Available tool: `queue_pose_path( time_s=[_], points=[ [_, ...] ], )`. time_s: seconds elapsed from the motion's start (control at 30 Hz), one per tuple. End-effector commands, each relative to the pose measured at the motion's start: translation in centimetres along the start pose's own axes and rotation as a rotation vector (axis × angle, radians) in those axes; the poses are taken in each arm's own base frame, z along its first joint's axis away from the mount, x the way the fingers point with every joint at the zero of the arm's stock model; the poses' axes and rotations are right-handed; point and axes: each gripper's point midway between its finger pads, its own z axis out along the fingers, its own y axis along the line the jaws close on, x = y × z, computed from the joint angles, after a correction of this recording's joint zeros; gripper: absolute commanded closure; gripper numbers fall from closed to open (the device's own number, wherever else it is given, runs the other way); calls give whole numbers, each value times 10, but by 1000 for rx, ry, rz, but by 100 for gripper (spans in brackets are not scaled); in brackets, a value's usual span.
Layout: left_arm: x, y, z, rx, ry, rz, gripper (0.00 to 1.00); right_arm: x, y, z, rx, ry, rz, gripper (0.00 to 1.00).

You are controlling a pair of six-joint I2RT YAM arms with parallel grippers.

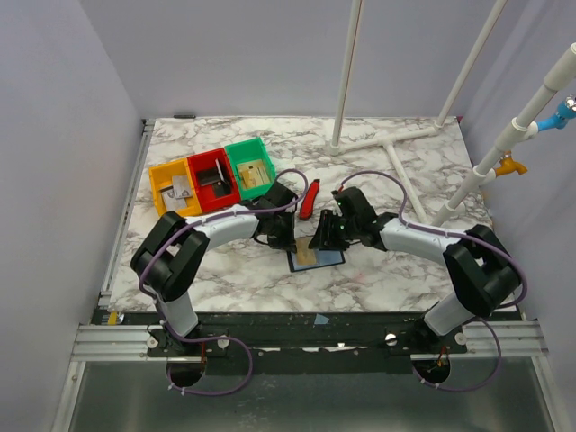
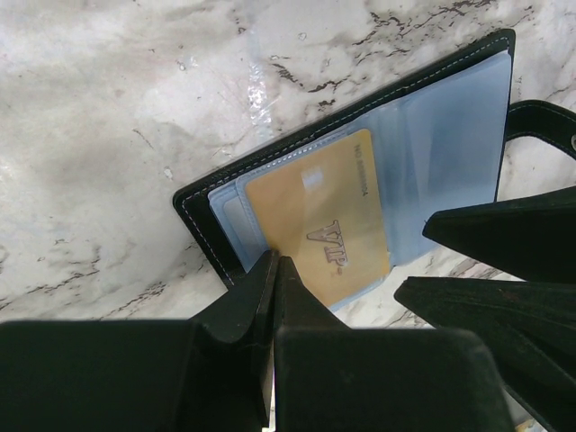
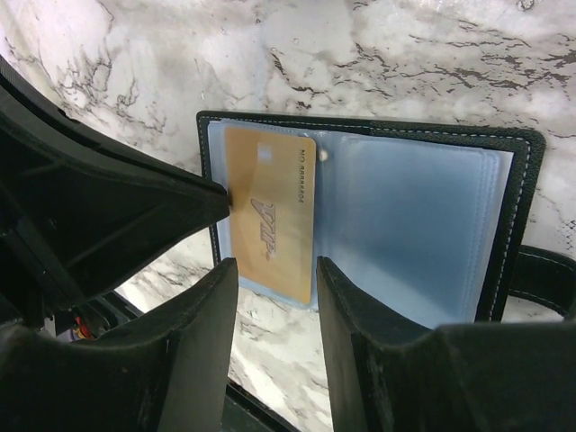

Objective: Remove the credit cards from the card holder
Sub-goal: Remove the credit card from the card holder.

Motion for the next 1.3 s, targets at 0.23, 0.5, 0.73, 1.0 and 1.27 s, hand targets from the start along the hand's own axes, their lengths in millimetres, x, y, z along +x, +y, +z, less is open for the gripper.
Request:
queue_pose_path(
  time_s=[0.23,0.5,0.73,1.0,1.27],
  points=[
    [0,-8,12,-7,13,33,100,8,-11,11,5,13,20,57],
    [1,-9,12,-4,15,34,100,5,-20,11,-100,11,113,57],
    [0,-16,13,3,19,46,100,12,-25,11,-214,42,215,57],
    [0,-21,19,4,30,52,100,16,-25,14,-242,53,249,61],
    [5,-15,24,-17,50,43,100,10,-38,7,-280,30,306,64]
  ],
)
